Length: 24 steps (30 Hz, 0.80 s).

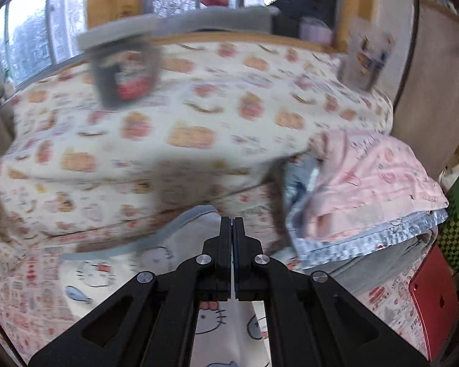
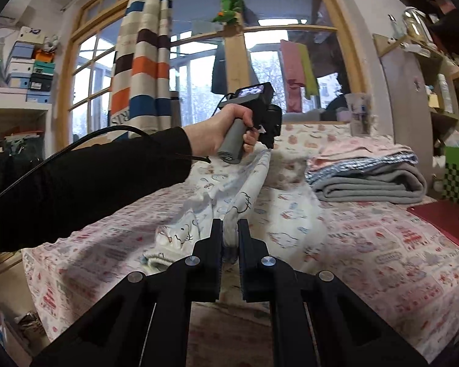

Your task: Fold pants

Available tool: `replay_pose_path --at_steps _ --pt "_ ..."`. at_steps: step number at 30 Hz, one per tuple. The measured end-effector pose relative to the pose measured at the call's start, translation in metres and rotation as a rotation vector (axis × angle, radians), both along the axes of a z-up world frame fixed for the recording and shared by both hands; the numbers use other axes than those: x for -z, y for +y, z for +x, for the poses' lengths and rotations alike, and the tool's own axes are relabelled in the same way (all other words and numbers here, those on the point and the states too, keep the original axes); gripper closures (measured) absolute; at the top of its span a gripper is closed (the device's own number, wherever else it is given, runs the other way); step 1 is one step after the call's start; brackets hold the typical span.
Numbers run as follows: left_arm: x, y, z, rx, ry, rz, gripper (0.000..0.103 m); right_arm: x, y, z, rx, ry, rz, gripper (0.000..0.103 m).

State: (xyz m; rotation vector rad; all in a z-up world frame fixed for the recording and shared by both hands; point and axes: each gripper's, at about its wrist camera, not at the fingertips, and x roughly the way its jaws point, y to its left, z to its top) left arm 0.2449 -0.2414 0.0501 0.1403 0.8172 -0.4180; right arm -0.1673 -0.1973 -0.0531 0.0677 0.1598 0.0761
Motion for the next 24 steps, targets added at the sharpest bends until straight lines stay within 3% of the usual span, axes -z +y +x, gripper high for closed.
replay_pose_path --at_steps 11,15,21,24 --pt "0.030 -0.070 -0.001 0.044 0.046 0.045 0.103 0.009 -0.039 -0.004 0.059 0.024 0.054 0.094" --pt "0.040 -0.076 -0.001 0.044 0.067 0.052 0.103 0.011 -0.043 -0.005 0.060 0.027 0.064 0.094" --pt "0.039 -0.073 -0.005 0.039 0.018 0.040 0.102 0.011 -0.046 -0.009 0.070 0.018 0.067 0.094" --pt "0.034 -0.067 -0.006 0.031 0.012 0.021 0.082 0.009 -0.045 -0.009 0.079 0.021 0.055 0.082"
